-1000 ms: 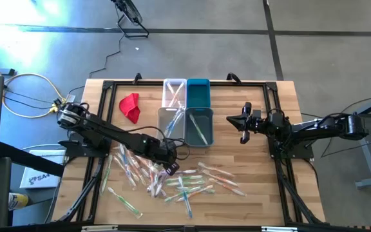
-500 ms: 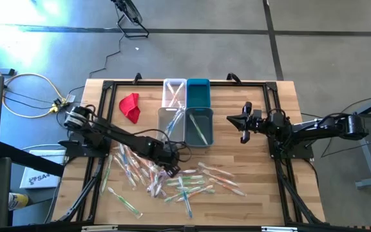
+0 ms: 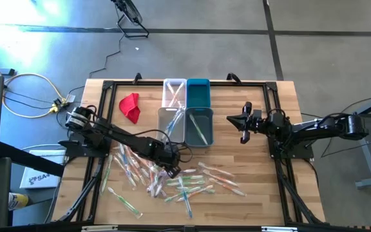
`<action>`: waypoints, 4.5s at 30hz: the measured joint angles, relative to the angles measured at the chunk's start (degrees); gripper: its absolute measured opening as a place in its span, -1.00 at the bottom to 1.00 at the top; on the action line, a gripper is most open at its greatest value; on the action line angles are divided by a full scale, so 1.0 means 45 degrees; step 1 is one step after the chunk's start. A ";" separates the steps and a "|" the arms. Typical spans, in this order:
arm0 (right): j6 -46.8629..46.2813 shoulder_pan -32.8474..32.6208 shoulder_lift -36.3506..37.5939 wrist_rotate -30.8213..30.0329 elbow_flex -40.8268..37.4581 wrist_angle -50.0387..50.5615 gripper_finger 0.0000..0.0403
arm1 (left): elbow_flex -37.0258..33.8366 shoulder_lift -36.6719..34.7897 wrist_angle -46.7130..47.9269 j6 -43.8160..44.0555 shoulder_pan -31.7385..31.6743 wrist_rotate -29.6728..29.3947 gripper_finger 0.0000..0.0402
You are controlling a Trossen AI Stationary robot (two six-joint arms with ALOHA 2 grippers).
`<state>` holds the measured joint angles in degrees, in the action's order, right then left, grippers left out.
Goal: Pick & Place Toothbrushes
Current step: Put the violet toothbrush into the light blue bin
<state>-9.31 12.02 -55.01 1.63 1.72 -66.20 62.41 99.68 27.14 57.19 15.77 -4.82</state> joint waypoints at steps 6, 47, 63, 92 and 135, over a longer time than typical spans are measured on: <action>0.0027 0.0002 0.0001 0.0005 0.0000 -0.0003 -0.99 | 0.0000 0.0000 0.0100 -0.0355 0.0000 0.0128 -0.81; 0.0115 0.0000 0.0002 0.0340 0.0000 0.0011 -0.99 | 0.2229 -0.0019 0.1734 -0.5598 -0.2308 0.3230 -1.00; 0.0122 -0.0002 -0.0003 0.0340 0.0000 0.0011 -0.99 | 0.2229 -0.0019 0.1637 -0.4981 -0.1507 0.1500 -1.00; 0.0124 0.0003 0.0002 0.0291 -0.0005 0.0180 -0.99 | 0.2307 0.0986 0.1224 -0.4662 -0.1078 0.0995 -0.96; 0.0124 -0.0002 -0.0003 0.0291 -0.0005 0.0191 -0.99 | 0.2315 0.0748 0.2864 -0.5882 -0.0887 0.1605 -0.31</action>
<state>-8.75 12.01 -55.02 2.94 1.69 -65.34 72.83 103.04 40.02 30.72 11.78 2.41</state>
